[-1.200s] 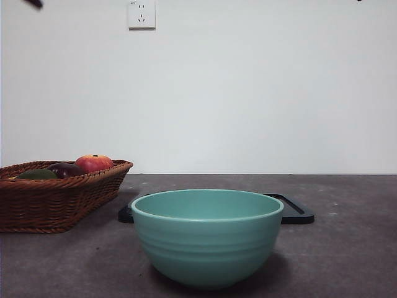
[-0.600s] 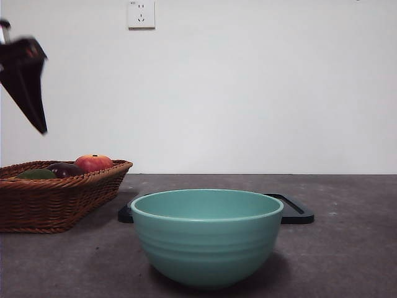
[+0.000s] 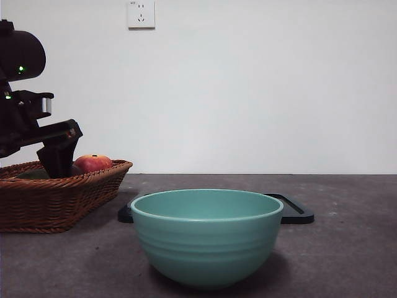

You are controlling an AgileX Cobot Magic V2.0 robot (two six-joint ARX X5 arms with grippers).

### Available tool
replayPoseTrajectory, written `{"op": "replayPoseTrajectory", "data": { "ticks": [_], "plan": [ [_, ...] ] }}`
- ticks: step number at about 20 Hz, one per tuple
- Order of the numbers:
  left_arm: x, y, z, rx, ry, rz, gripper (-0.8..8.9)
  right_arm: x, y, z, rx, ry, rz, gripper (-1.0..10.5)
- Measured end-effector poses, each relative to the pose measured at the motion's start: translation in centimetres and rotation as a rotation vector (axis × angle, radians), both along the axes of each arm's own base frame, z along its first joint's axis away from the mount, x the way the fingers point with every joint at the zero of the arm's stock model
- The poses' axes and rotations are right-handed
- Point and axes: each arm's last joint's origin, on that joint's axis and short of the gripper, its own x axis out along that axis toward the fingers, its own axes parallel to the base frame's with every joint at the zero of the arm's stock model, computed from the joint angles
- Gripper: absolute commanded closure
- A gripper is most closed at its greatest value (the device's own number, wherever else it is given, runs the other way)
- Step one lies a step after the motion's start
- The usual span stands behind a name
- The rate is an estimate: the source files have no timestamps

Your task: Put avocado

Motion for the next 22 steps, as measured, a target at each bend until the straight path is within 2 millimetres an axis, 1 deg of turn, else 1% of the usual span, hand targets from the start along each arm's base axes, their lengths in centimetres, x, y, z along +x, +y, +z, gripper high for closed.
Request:
{"op": "replayPoseTrajectory", "data": {
  "ticks": [1,3,9,10,14,16,18,20,22],
  "plan": [
    [0.1,0.0,0.0,-0.002,-0.003,0.008,2.53,0.0,0.0,0.0,0.000,0.000,0.000,4.0],
    [0.4,-0.1,0.1,-0.010,-0.029,0.019,3.61,0.0,0.0,0.0,0.000,0.000,0.000,4.0],
    [0.5,0.1,-0.1,0.009,-0.031,0.035,5.80,0.0,0.0,0.0,0.000,0.000,0.000,4.0],
    [0.5,0.1,-0.1,0.010,-0.028,0.035,5.94,0.0,0.0,0.0,0.000,0.000,0.000,4.0],
    [0.3,0.0,0.3,0.012,0.021,0.028,5.96,0.0,0.0,0.0,0.000,0.000,0.000,3.9],
    [0.4,0.0,1.3,0.015,0.047,0.027,5.96,0.0,0.0,0.0,0.000,0.000,0.000,3.9],
    [0.3,0.0,2.9,0.014,0.046,0.026,5.96,0.0,0.0,0.0,0.000,0.000,0.000,3.9],
    [-0.2,0.1,5.2,0.007,0.012,0.026,5.97,0.0,0.0,0.0,0.000,0.000,0.000,4.0],
    [-1.3,0.3,7.6,-0.007,-0.027,0.023,5.97,0.0,0.0,0.0,0.000,0.000,0.000,3.9]
  ]
}}
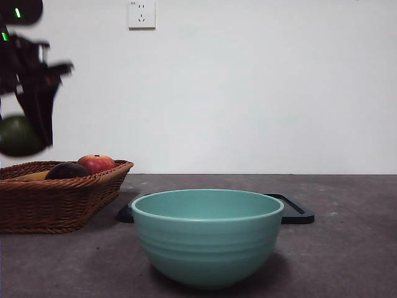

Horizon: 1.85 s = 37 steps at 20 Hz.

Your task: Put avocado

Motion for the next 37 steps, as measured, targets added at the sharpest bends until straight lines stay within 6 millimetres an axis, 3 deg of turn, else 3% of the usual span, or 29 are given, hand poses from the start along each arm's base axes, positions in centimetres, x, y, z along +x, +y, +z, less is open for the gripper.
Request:
{"op": "replayPoseTrajectory", "data": {
  "ticks": [4,7,14,20,26,30,37],
  "plan": [
    [-3.1,-0.9,3.2,-0.105,-0.058,-0.085,5.97,0.0,0.0,0.0,0.000,0.000,0.000,3.9],
    [-5.4,-3.0,4.8,-0.190,-0.081,-0.183,5.97,0.0,0.0,0.0,0.000,0.000,0.000,3.9],
    [-9.4,-10.1,5.0,-0.241,-0.044,-0.479,5.98,0.0,0.0,0.0,0.003,0.003,-0.002,3.9],
    [-10.7,-16.0,2.3,-0.133,-0.060,-0.587,5.98,0.0,0.0,0.0,0.005,0.004,-0.004,3.9],
    [-9.6,-20.4,-2.5,-0.070,-0.016,-0.627,5.98,0.0,0.0,0.0,0.005,0.004,-0.004,3.9],
    [-9.0,-21.8,-5.3,-0.020,0.014,-0.627,5.98,0.0,0.0,0.0,0.005,0.004,-0.004,3.9],
    [-9.0,-22.3,-6.8,0.011,0.058,-0.621,5.99,0.0,0.0,0.0,0.005,0.004,-0.004,3.9]
  ]
}}
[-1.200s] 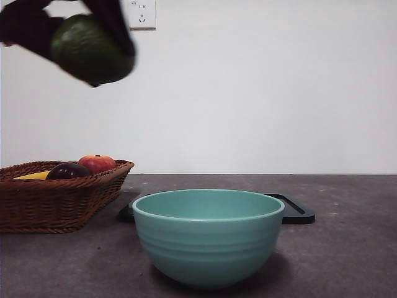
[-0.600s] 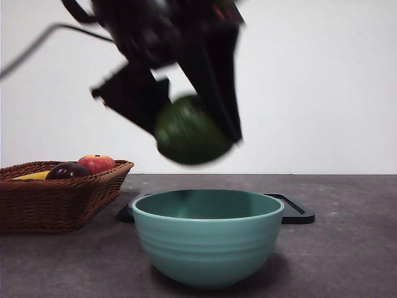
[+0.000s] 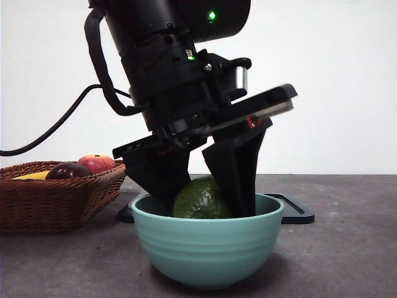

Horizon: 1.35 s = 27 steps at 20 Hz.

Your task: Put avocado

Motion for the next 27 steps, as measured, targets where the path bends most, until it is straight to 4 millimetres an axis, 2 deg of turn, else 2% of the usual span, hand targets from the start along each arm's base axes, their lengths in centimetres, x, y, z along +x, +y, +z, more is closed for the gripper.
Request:
{"op": "replayPoseTrajectory", "data": {
  "ticks": [19,20,22,24,27],
  "plan": [
    [-0.22,-0.09,-0.03,0.036,-0.040,0.049,5.96,0.00,0.00,0.00,0.000,0.000,0.000,4.0],
    [-0.24,-0.06,-0.05,0.039,-0.037,0.051,5.79,0.00,0.00,0.00,0.000,0.000,0.000,4.0],
    [-0.31,0.05,-0.10,0.051,-0.029,0.052,4.27,0.00,0.00,0.00,0.000,0.000,0.000,4.0],
    [-0.33,0.08,-0.12,0.054,-0.026,0.053,3.25,0.00,0.00,0.00,0.000,0.000,0.000,4.0],
    [-0.30,0.03,0.07,0.054,-0.026,0.053,3.14,-0.01,0.00,0.00,0.000,0.000,0.000,4.0]
  ]
}}
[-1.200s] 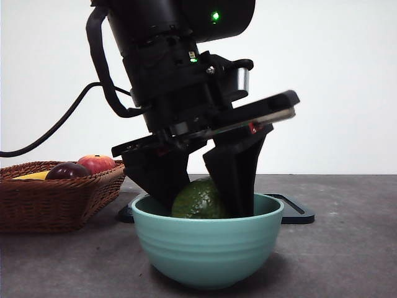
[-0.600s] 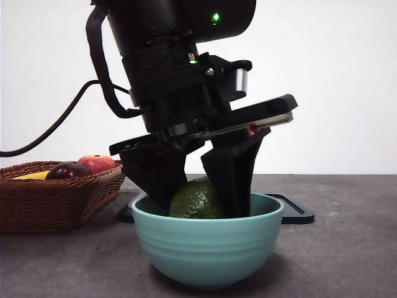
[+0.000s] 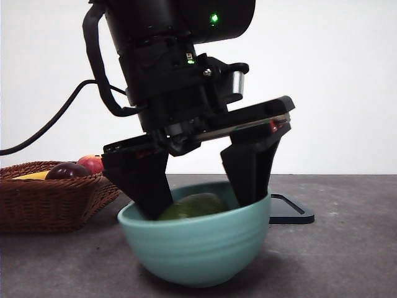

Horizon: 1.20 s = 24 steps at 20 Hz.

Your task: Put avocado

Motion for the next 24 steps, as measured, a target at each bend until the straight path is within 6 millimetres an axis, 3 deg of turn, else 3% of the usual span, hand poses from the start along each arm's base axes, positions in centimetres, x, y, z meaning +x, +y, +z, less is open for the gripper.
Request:
{"op": "replayPoseTrajectory", "data": {
  "ticks": [3,7,9,18,21,24],
  "plan": [
    [0.1,-0.4,1.5,-0.006,-0.004,-0.003,3.15,0.0,0.0,0.0,0.000,0.000,0.000,4.0],
    [-0.5,-0.7,5.8,-0.058,-0.040,-0.027,3.15,0.0,0.0,0.0,0.000,0.002,0.000,3.9],
    [-1.2,0.2,8.3,-0.110,-0.076,-0.040,3.15,0.0,0.0,0.0,-0.001,0.006,0.000,3.9],
    [-6.2,9.9,16.9,-0.081,-0.359,0.090,3.08,-0.2,0.0,-0.3,-0.006,0.034,0.001,3.9],
    [-7.9,12.8,18.7,-0.132,-0.412,0.122,3.08,-0.3,0.0,-0.4,-0.007,0.049,0.003,3.9],
    [-9.5,15.4,18.7,-0.179,-0.431,0.141,3.11,-0.5,0.2,-0.6,0.001,0.082,0.036,3.9]
  ]
}}
